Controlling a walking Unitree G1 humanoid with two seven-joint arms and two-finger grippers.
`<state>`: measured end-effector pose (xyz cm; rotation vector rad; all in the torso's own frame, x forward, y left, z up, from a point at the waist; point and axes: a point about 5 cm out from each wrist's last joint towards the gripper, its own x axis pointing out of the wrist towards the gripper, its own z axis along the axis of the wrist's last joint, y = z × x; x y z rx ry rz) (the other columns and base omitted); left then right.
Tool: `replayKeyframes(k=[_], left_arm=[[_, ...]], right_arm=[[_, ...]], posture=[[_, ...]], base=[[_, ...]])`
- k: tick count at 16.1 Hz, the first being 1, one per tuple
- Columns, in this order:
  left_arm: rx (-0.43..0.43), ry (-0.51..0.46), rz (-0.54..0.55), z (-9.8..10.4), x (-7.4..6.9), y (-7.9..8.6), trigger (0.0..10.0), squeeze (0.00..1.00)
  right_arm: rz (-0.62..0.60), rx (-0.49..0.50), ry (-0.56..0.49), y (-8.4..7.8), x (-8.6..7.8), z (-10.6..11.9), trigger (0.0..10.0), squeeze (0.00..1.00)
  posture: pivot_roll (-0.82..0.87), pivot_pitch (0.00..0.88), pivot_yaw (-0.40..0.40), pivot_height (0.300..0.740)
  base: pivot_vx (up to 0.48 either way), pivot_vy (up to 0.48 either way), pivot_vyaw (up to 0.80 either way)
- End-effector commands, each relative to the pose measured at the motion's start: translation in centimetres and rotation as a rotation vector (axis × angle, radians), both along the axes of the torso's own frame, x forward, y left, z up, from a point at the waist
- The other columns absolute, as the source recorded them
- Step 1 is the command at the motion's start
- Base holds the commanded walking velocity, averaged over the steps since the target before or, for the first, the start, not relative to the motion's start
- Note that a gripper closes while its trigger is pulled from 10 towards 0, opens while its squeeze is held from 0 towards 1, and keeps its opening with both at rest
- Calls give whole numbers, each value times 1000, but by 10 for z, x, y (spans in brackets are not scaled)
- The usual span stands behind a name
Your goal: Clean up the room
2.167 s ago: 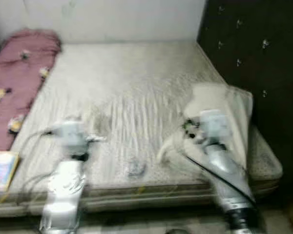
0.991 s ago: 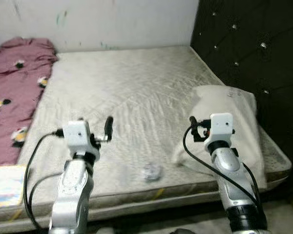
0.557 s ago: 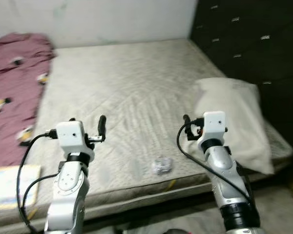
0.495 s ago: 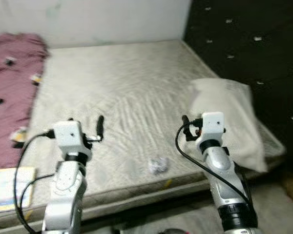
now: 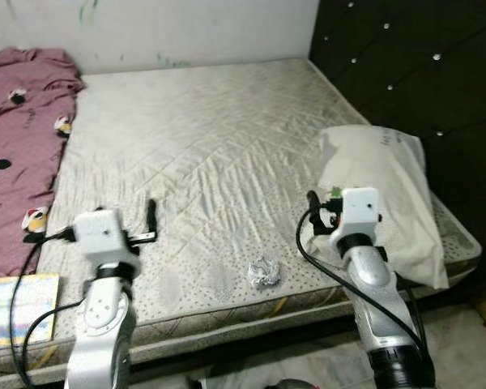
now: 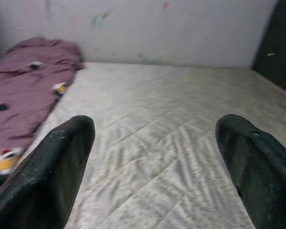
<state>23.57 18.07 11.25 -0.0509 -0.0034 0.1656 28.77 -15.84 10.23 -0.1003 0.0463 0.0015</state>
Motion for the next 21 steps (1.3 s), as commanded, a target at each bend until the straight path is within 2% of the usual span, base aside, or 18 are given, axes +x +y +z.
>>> replayKeyframes(k=[1, 3, 6, 8, 12, 15, 18, 21], left_arm=[[28, -23, 36, 6, -2, 7, 10000, 0], [25, -15, 55, 5, -4, 13, 10000, 0], [24, -15, 35, 5, -3, 10, 10000, 0], [21, -25, 3, 7, 2, 4, 10000, 0], [17, -40, -22, 10, 8, 1, 10000, 0], [1, -41, -34, 10, 8, -2, 10000, 0], [32, -34, -27, 9, 6, -2, 10000, 0], [26, -31, -36, 9, 7, -3, 10000, 0]], right_arm=[[-14, -8, -16, -5, -2, 6, 10000, 0], [-23, -22, -5, -14, -8, 5, 10000, 0], [-28, -23, 18, -18, -12, 1, 10000, 0], [-20, -17, 22, -15, -10, 1, 10000, 0], [-19, -8, 19, -13, -7, 3, 10000, 0], [-14, -9, 13, -12, -6, 5, 10000, 0], [2, 1, 2, -8, -5, 7, 10000, 0], [13, 2, 1, -6, -5, 7, 10000, 0]], posture=[[-5, 0, -14, 740], [-3, 0, -15, 740], [-4, 0, -12, 740], [-7, 0, -9, 740], [-16, 0, -5, 740], [-16, 0, -5, 740], [-16, 0, -6, 740], [-17, 0, -6, 740]], base=[[0, 0, 0], [0, 0, 0], [0, 0, 0], [0, 0, 0], [0, 0, -622], [0, 0, -173], [0, 0, 0], [0, 0, 0]])
